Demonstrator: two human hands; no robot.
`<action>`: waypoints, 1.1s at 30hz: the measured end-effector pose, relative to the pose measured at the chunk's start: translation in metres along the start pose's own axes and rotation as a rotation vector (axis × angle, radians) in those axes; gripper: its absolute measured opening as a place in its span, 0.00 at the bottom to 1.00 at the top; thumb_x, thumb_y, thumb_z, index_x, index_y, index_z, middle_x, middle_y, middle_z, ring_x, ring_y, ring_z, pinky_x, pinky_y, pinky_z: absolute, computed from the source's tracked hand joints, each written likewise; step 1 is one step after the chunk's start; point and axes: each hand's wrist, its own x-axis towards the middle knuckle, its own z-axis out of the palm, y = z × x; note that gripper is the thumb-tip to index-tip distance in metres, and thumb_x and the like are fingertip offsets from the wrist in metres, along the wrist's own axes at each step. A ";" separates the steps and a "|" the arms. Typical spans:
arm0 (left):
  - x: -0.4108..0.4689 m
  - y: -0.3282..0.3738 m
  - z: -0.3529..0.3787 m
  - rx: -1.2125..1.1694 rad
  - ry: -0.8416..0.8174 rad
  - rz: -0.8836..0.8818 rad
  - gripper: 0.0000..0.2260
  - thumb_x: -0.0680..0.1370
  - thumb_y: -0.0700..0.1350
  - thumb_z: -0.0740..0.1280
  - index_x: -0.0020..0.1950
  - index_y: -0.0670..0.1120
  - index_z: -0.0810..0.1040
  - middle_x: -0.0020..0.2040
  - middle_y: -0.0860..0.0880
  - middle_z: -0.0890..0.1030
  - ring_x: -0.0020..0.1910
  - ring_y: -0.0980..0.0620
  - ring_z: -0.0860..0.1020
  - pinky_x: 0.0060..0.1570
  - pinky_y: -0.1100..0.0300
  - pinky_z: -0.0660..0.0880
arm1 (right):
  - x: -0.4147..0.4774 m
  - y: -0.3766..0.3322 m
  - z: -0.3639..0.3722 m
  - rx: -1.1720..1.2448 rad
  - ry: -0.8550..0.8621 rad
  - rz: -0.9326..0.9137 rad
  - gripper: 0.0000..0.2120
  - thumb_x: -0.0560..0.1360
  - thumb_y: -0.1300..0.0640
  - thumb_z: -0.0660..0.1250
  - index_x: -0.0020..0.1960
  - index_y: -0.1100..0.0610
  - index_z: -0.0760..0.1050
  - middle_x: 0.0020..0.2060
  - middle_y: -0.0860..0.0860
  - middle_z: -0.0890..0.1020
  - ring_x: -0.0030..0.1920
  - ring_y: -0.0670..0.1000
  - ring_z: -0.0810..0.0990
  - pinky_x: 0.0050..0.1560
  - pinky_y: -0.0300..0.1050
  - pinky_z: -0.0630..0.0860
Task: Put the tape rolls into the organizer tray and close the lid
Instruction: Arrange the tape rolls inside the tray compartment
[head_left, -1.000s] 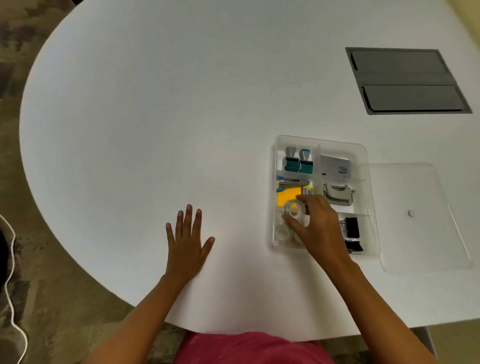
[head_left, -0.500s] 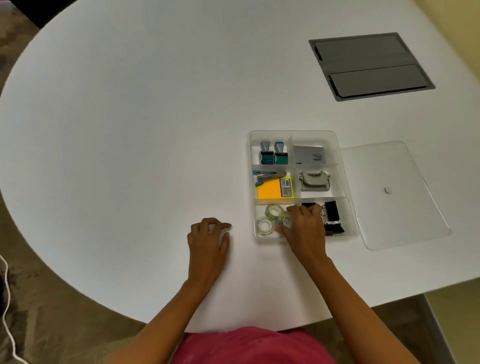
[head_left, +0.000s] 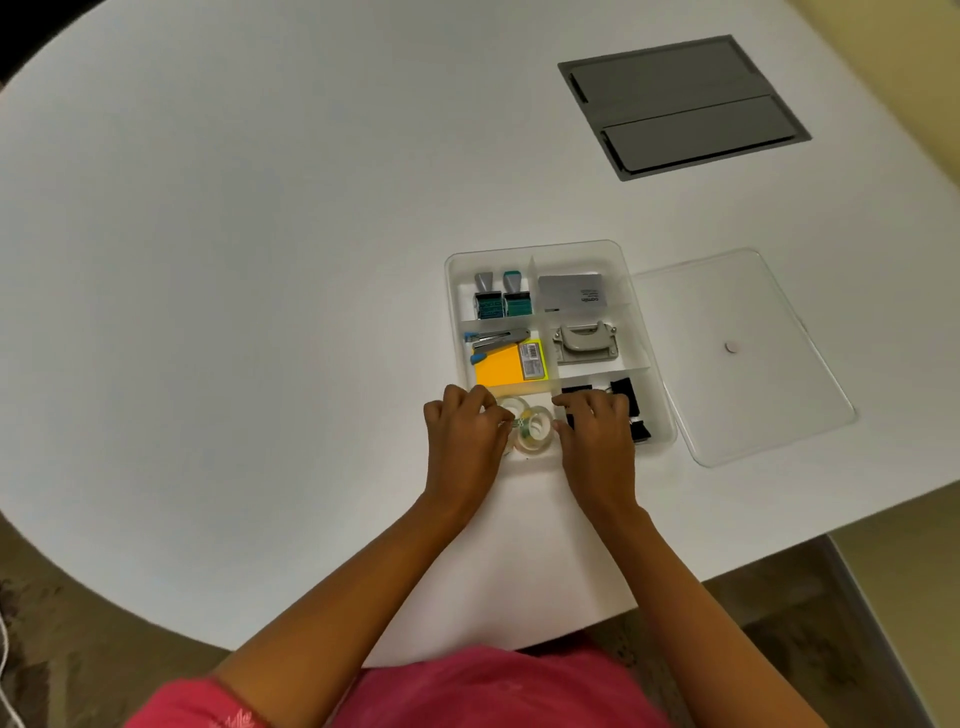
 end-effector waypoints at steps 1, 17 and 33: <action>0.004 0.002 0.003 0.027 -0.021 0.004 0.08 0.73 0.44 0.72 0.50 0.45 0.84 0.49 0.46 0.82 0.50 0.44 0.75 0.47 0.50 0.69 | -0.002 0.003 -0.001 0.005 0.009 0.001 0.13 0.67 0.66 0.76 0.50 0.62 0.81 0.44 0.59 0.83 0.47 0.62 0.79 0.42 0.51 0.80; 0.021 0.000 0.023 0.260 -0.163 0.039 0.09 0.76 0.46 0.66 0.53 0.44 0.80 0.53 0.46 0.79 0.54 0.45 0.72 0.52 0.50 0.65 | -0.016 0.012 -0.002 0.015 0.005 -0.058 0.08 0.68 0.68 0.74 0.47 0.64 0.82 0.42 0.59 0.84 0.43 0.60 0.80 0.41 0.48 0.80; 0.012 -0.011 0.016 0.292 -0.143 -0.002 0.07 0.74 0.44 0.69 0.48 0.42 0.82 0.47 0.45 0.81 0.49 0.44 0.74 0.49 0.49 0.68 | 0.006 -0.003 0.006 -0.067 -0.040 0.035 0.12 0.60 0.66 0.81 0.42 0.63 0.82 0.53 0.62 0.81 0.52 0.61 0.80 0.44 0.47 0.80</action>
